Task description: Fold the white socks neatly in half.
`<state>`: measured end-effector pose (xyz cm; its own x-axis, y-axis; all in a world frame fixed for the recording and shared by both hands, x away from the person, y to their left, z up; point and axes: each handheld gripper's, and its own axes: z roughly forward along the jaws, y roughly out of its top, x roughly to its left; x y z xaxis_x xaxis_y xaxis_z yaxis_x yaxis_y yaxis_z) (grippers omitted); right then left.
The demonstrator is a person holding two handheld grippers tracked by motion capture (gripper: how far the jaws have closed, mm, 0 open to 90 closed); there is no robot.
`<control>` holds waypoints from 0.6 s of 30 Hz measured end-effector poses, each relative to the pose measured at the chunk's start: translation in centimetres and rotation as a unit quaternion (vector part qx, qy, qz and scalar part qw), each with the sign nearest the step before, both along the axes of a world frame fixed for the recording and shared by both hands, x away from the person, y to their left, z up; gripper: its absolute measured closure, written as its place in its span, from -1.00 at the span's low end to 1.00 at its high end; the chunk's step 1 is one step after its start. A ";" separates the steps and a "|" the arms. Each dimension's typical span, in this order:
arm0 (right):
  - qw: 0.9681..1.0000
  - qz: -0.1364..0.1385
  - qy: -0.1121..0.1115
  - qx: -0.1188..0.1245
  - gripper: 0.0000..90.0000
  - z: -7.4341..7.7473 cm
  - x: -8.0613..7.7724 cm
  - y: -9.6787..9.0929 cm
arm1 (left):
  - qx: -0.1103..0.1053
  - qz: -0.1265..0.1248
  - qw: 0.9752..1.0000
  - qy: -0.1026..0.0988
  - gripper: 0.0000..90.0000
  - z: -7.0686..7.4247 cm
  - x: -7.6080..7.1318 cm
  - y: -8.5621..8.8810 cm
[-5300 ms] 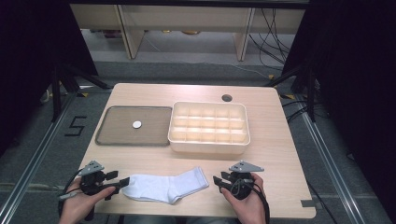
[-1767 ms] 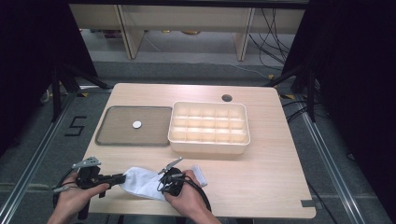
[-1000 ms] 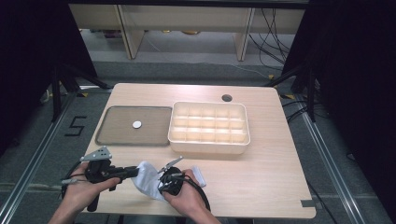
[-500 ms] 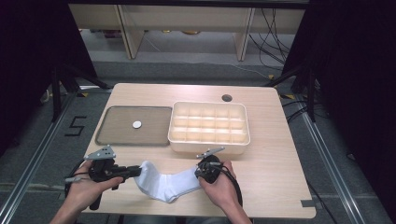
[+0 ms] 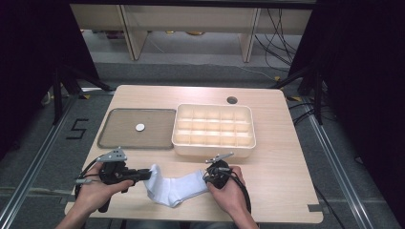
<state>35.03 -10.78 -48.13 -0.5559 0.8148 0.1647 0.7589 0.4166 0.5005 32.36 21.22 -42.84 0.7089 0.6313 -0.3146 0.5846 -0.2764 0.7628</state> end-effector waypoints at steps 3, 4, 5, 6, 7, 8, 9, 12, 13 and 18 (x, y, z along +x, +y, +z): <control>1.000 -0.009 0.017 -0.007 0.97 -0.3 -0.2 0.1 | 0.004 -0.001 1.000 -0.002 0.89 -0.1 0.1 -0.5; 1.000 -0.009 0.017 -0.007 0.97 -0.3 -0.2 0.1 | 0.005 -0.004 1.000 0.000 0.89 -0.1 0.2 -0.6; 1.000 0.003 0.009 -0.007 0.97 -0.3 -0.2 0.1 | 0.007 -0.002 1.000 0.000 0.89 -0.2 0.2 -0.8; 1.000 0.000 0.013 -0.006 0.97 -0.3 -0.3 0.2 | 0.005 -0.006 1.000 0.001 0.89 -0.2 0.3 -0.9; 1.000 0.005 0.011 -0.005 0.97 -0.3 -0.4 0.2 | 0.012 -0.006 1.000 0.003 0.89 -0.3 0.4 -1.2; 1.000 0.011 0.007 -0.008 0.97 -0.3 -0.4 0.2 | 0.010 -0.010 1.000 0.003 0.89 -0.4 0.5 -1.3; 1.000 0.004 0.011 -0.008 0.97 -0.3 -0.6 0.3 | 0.013 -0.009 1.000 0.001 0.89 -0.4 0.5 -1.5; 1.000 0.000 0.026 -0.006 0.97 -0.3 -0.9 0.4 | 0.017 -0.014 1.000 0.004 0.89 -0.5 0.7 -1.9; 1.000 -0.001 0.024 -0.008 0.97 -0.3 -1.0 0.4 | 0.019 -0.017 1.000 0.005 0.89 -0.5 0.8 -2.1; 0.999 -0.006 0.031 -0.008 0.97 -0.2 -1.4 0.5 | 0.023 -0.027 0.999 0.006 0.89 -0.7 1.0 -2.9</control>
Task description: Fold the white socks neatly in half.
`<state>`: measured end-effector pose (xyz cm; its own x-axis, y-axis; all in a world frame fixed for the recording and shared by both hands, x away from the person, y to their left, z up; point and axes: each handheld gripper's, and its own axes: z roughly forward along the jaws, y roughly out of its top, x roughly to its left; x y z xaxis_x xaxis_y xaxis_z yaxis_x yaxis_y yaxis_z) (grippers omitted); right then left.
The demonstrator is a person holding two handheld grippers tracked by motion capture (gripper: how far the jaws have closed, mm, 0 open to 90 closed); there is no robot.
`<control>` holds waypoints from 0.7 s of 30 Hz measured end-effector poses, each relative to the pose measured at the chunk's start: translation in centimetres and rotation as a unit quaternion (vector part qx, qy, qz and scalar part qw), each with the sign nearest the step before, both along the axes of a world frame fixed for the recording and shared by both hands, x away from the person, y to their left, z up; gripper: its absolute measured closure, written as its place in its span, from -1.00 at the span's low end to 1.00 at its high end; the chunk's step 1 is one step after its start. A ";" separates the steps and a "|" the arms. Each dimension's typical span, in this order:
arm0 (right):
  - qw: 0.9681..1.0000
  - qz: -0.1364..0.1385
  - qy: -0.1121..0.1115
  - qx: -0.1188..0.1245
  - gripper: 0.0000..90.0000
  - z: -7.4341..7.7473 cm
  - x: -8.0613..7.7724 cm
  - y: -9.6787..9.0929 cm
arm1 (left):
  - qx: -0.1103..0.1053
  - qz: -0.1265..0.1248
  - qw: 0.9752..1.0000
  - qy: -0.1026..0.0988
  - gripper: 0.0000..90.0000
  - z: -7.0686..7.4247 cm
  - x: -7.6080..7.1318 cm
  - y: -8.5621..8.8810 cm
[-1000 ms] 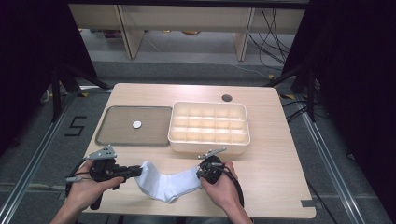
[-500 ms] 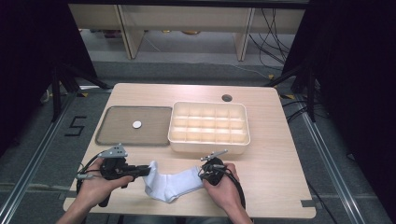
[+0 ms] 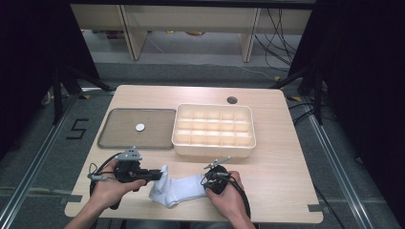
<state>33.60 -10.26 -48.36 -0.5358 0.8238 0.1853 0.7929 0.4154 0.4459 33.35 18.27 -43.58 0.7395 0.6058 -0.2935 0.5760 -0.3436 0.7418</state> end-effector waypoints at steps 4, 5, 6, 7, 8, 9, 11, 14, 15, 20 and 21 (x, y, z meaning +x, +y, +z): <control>1.000 0.002 0.003 0.005 0.97 0.0 -0.2 0.1 | 0.004 -0.002 1.000 0.001 0.89 -0.2 0.1 -0.5; 1.000 0.002 0.009 0.006 0.97 0.0 -0.3 0.1 | 0.004 -0.005 1.000 0.003 0.89 -0.2 0.1 -0.6; 1.000 0.012 -0.005 0.005 0.97 -0.1 -0.2 0.0 | 0.005 -0.008 1.000 0.002 0.89 -0.3 0.1 -0.8; 1.000 0.007 0.002 0.008 0.97 -0.1 -0.5 0.2 | 0.009 -0.013 1.000 0.003 0.89 -0.4 0.2 -1.0; 1.000 0.008 0.000 0.010 0.97 -0.2 -0.5 0.2 | 0.010 -0.012 1.000 0.005 0.89 -0.5 0.1 -1.1; 1.000 0.002 0.009 0.010 0.97 -0.1 -0.6 0.3 | 0.009 -0.014 1.000 0.006 0.89 -0.6 0.1 -1.3; 1.000 0.004 0.007 0.009 0.97 -0.1 -0.7 0.4 | 0.014 -0.011 1.000 0.005 0.89 -0.6 0.1 -1.4; 1.000 0.012 0.005 0.014 0.97 -0.2 -0.9 0.5 | 0.023 -0.020 0.999 0.008 0.89 -1.0 0.2 -1.9; 1.000 0.005 0.014 0.011 0.97 -0.1 -1.0 0.6 | 0.019 -0.021 1.000 0.010 0.89 -1.1 0.2 -2.0; 1.000 0.006 0.018 0.016 0.97 -0.1 -1.3 0.8 | 0.029 -0.028 0.999 0.012 0.89 -1.4 0.4 -2.5; 1.000 0.012 0.016 0.017 0.97 -0.1 -1.3 0.8 | 0.028 -0.029 0.999 0.014 0.89 -1.6 0.4 -2.8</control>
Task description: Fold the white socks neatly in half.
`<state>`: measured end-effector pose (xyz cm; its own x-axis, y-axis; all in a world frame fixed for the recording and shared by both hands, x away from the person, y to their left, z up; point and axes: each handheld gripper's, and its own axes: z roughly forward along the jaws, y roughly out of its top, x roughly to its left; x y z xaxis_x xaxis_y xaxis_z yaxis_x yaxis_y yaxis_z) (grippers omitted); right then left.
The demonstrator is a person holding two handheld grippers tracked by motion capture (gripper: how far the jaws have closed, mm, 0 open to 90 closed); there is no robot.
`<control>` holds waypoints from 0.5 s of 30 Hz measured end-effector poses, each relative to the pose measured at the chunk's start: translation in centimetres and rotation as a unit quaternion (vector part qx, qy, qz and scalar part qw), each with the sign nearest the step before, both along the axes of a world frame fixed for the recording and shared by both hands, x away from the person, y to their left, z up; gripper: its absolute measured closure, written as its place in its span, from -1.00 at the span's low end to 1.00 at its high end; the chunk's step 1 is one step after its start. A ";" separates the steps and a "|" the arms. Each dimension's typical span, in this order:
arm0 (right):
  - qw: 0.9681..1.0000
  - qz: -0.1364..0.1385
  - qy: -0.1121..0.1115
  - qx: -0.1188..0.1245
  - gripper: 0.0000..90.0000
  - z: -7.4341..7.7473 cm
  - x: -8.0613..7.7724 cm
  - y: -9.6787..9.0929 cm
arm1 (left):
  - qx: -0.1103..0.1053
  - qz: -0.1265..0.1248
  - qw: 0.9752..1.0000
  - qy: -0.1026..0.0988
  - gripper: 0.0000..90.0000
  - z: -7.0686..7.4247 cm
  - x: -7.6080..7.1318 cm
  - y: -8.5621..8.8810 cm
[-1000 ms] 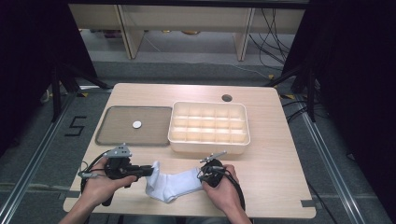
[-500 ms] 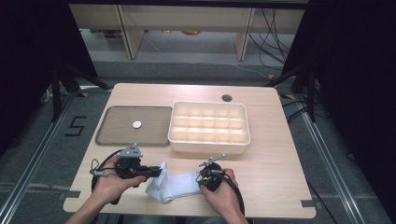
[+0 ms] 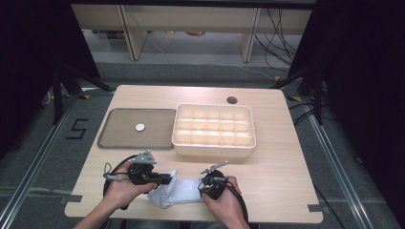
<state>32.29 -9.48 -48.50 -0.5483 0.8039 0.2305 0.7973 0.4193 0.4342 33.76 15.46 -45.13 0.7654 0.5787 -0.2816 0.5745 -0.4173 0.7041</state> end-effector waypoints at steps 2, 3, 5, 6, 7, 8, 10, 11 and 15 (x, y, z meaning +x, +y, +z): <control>1.000 -0.004 0.004 0.003 0.97 0.0 -0.1 0.1 | 0.001 -0.001 1.000 0.001 0.89 -0.1 0.0 -0.3; 1.000 -0.002 0.003 0.005 0.97 0.0 -0.2 0.1 | 0.006 -0.004 1.000 -0.001 0.89 -0.1 0.1 -0.4; 1.000 -0.005 0.008 0.007 0.97 0.0 -0.2 0.2 | 0.003 -0.004 1.000 0.000 0.89 -0.2 0.1 -0.6; 1.000 -0.002 0.005 0.005 0.97 0.0 -0.3 0.1 | 0.008 -0.008 1.000 0.000 0.89 -0.2 0.1 -0.7; 1.000 -0.002 0.005 0.005 0.97 0.0 -0.3 0.1 | 0.007 -0.010 1.000 0.000 0.89 -0.3 0.1 -0.9; 1.000 -0.005 0.005 0.003 0.97 0.0 -0.4 0.2 | 0.009 -0.012 1.000 0.000 0.89 -0.3 0.2 -1.1; 1.000 0.000 0.007 0.008 0.97 0.0 -0.4 0.4 | 0.013 -0.015 1.000 0.000 0.88 -0.4 0.2 -1.4; 1.000 0.000 0.007 0.008 0.97 0.0 -0.4 0.4 | 0.013 -0.015 1.000 0.000 0.88 -0.4 0.2 -1.4; 1.000 0.003 0.002 0.005 0.96 0.0 -0.4 0.5 | 0.020 -0.020 1.000 0.001 0.88 -0.7 0.3 -1.8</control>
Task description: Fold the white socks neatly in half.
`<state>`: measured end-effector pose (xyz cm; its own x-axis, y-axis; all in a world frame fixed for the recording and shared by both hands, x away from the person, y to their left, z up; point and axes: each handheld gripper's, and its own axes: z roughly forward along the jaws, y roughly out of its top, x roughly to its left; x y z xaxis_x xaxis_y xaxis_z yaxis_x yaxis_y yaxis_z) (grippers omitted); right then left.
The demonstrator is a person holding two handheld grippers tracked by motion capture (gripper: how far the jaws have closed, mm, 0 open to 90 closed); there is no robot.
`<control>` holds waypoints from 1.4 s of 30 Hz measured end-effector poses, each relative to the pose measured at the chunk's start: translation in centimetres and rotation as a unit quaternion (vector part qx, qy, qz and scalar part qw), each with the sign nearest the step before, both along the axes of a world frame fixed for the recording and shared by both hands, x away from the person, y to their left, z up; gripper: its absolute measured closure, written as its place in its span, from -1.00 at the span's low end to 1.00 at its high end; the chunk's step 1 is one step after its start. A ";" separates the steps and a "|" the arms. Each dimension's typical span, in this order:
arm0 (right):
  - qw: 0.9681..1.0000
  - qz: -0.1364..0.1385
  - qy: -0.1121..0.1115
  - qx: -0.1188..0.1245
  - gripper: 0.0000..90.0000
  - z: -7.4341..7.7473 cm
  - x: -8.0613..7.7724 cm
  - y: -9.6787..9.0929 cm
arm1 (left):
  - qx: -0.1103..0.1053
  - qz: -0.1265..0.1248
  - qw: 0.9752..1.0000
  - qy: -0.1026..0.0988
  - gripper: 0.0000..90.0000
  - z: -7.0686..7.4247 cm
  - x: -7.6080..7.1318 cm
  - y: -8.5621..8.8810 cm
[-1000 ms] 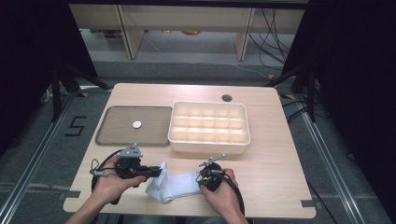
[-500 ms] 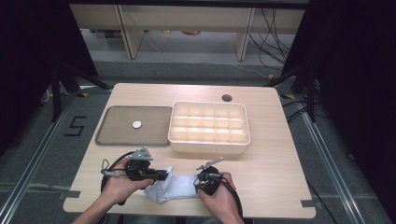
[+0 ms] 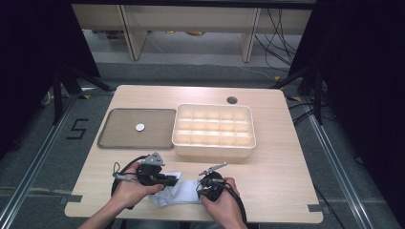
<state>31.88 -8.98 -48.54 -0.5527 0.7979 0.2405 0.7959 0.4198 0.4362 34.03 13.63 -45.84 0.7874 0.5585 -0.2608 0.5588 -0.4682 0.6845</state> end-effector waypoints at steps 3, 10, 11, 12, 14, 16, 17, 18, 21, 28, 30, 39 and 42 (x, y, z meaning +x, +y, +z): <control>1.000 0.000 0.003 0.001 0.95 0.0 -0.1 0.2 | 0.010 -0.006 1.000 0.000 0.88 -0.3 0.1 -0.5; 1.000 0.002 0.003 -0.003 0.94 0.0 -0.1 0.3 | 0.012 -0.011 1.000 0.004 0.88 -0.8 0.2 -1.5; 1.000 0.003 0.001 -0.003 0.94 0.0 0.0 0.3 | 0.015 -0.011 1.000 0.007 0.88 -1.0 0.2 -1.7; 1.000 -0.002 0.006 0.000 0.94 0.0 -0.1 0.3 | 0.017 -0.015 1.000 0.006 0.88 -1.1 0.2 -1.8; 1.000 -0.002 0.007 0.000 0.93 0.0 -0.1 0.4 | 0.017 -0.014 1.000 0.007 0.88 -1.2 0.2 -2.0; 1.000 -0.002 0.005 0.000 0.93 0.0 -0.1 0.4 | 0.020 -0.017 1.000 0.007 0.88 -1.4 0.2 -2.2; 1.000 0.012 -0.008 0.000 0.93 -0.1 0.0 0.3 | 0.026 -0.022 0.999 0.008 0.88 -1.7 0.2 -2.3; 1.000 0.010 -0.007 0.001 0.93 -0.1 0.0 0.4 | 0.026 -0.020 0.999 0.009 0.87 -1.8 0.2 -2.4; 1.000 0.009 -0.005 0.004 0.93 -0.1 -0.1 0.4 | 0.029 -0.022 0.999 0.010 0.87 -2.1 0.2 -2.6; 1.000 -0.001 0.005 -0.002 0.91 0.0 -0.1 0.6 | 0.033 -0.025 0.999 0.010 0.86 -2.4 0.3 -3.0; 1.000 0.000 0.001 -0.003 0.90 -0.1 -0.1 0.5 | 0.041 -0.031 0.999 0.007 0.85 -2.6 0.3 -3.2; 1.000 0.001 0.000 0.001 0.87 -0.1 0.0 0.5 | 0.042 -0.034 0.999 0.009 0.83 -3.1 0.3 -4.0; 1.000 0.002 -0.003 0.000 0.86 -0.2 0.0 0.4 | 0.035 -0.030 0.999 0.012 0.81 -3.2 0.3 -4.0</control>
